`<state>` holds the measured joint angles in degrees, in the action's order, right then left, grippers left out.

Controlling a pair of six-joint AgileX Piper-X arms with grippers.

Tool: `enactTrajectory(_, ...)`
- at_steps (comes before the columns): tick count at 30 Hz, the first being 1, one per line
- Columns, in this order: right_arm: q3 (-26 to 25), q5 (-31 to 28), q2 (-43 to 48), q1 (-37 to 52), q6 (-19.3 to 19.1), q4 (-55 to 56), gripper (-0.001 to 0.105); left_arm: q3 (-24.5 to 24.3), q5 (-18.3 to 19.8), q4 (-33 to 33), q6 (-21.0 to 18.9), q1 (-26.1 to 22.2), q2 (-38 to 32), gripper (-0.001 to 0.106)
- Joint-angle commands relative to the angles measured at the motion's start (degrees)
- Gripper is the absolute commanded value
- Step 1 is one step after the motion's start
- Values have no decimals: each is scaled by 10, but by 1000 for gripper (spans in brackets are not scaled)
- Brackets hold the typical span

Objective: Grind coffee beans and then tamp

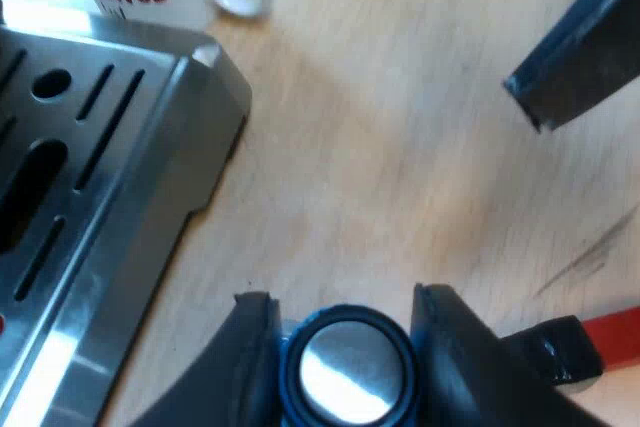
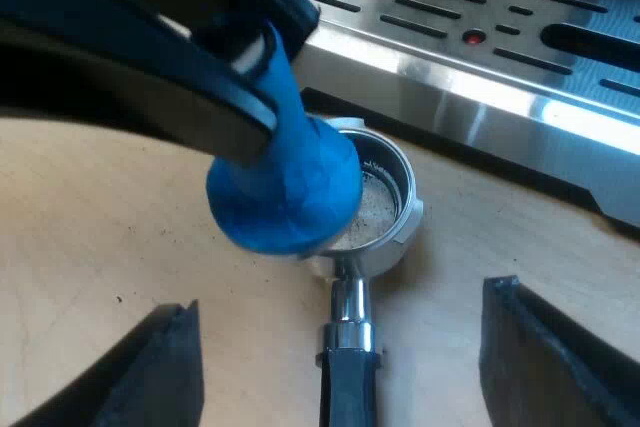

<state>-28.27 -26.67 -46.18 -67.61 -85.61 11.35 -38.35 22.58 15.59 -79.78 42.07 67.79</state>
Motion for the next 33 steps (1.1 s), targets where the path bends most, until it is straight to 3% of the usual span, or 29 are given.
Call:
enactTrajectory(1, 0, 0, 0, 1, -7, -5, 60, -6, 4, -17, 4, 4, -2, 1)
enactTrajectory(33, 0, 0, 0, 1, -7, -5, 60, -6, -48, -43, 14, 4, 38, 1)
